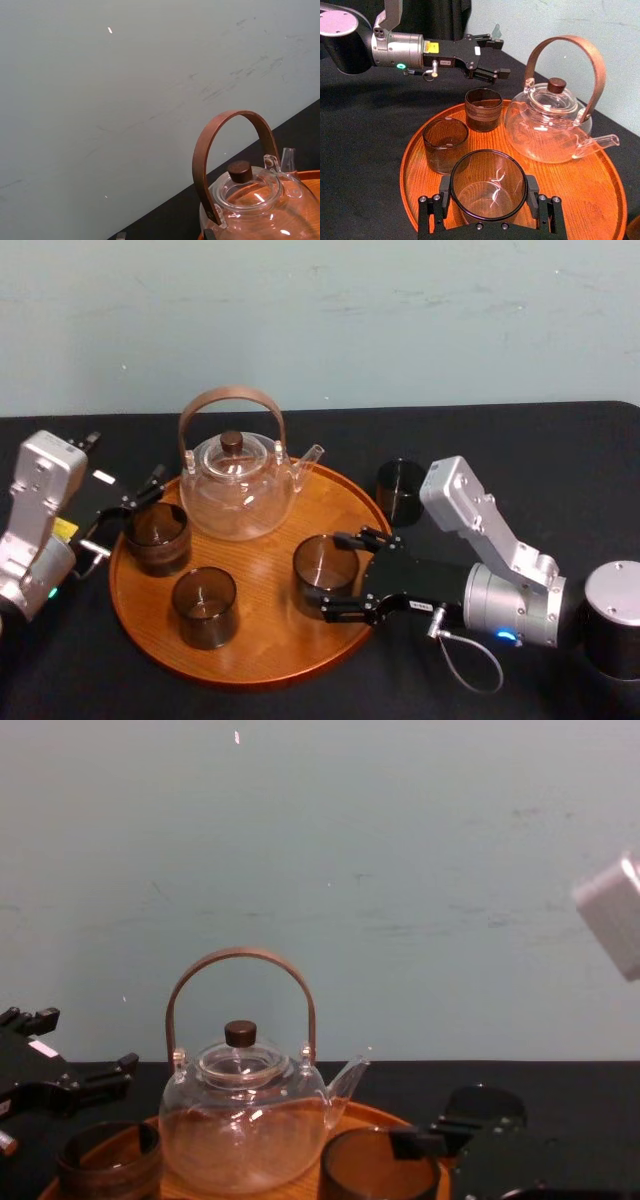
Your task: Pick up the glass from the table and place it on the tray.
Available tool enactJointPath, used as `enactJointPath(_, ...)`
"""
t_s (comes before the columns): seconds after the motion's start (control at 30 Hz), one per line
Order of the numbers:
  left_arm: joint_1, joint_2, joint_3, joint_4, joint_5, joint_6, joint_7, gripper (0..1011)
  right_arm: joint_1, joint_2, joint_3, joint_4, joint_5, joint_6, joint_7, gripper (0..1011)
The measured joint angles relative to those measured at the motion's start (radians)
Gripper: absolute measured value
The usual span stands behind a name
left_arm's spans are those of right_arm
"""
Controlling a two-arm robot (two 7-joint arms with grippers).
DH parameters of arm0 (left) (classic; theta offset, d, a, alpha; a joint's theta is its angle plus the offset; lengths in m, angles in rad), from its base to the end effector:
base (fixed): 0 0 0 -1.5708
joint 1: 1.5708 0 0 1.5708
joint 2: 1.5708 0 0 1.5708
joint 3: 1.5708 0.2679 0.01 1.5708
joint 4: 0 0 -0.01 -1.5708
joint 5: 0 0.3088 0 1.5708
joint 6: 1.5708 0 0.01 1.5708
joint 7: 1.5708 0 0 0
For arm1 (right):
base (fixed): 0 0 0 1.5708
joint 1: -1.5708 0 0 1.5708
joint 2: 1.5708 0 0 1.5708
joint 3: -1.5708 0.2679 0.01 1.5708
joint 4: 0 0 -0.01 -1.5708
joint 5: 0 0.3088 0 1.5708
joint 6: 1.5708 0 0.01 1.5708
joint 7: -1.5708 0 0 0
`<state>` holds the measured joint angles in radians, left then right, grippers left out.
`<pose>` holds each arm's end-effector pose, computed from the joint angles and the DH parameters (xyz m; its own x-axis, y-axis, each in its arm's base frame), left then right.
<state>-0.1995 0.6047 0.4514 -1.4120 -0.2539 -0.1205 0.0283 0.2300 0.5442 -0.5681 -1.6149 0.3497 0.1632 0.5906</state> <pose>0.3545 0.0701 -0.2845 0.2923 0.8803 0.3738 -0.9553 0.2873 0.0703 0.3423 0.0144 -0.2474 0.8851 -0.4588 0.0782 0.4603 0.8380 -0.2929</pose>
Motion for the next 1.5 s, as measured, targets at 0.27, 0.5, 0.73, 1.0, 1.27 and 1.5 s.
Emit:
enactJointPath(0.27,0.0,0.0,0.0,0.0,0.0,0.0,0.0,1001,0.022,-0.02,-0.028,0.05,-0.002,-0.008,0.012,904)
enactJointPath(0.5,0.0,0.0,0.0,0.0,0.0,0.0,0.0,1001,0.031,-0.03,-0.039,0.077,0.0,-0.012,0.016,904)
enactJointPath(0.73,0.0,0.0,0.0,0.0,0.0,0.0,0.0,1001,0.037,-0.038,-0.044,0.106,0.0,-0.017,0.013,904)
enactJointPath(1.0,0.0,0.0,0.0,0.0,0.0,0.0,0.0,1001,0.041,-0.042,-0.046,0.125,-0.001,-0.018,0.009,904)
enactJointPath(1.27,0.0,0.0,0.0,0.0,0.0,0.0,0.0,1001,0.041,-0.039,-0.05,0.126,-0.016,-0.022,0.004,904)
enactJointPath(1.5,0.0,0.0,0.0,0.0,0.0,0.0,0.0,1001,0.041,-0.04,-0.05,0.125,-0.015,-0.021,0.004,904)
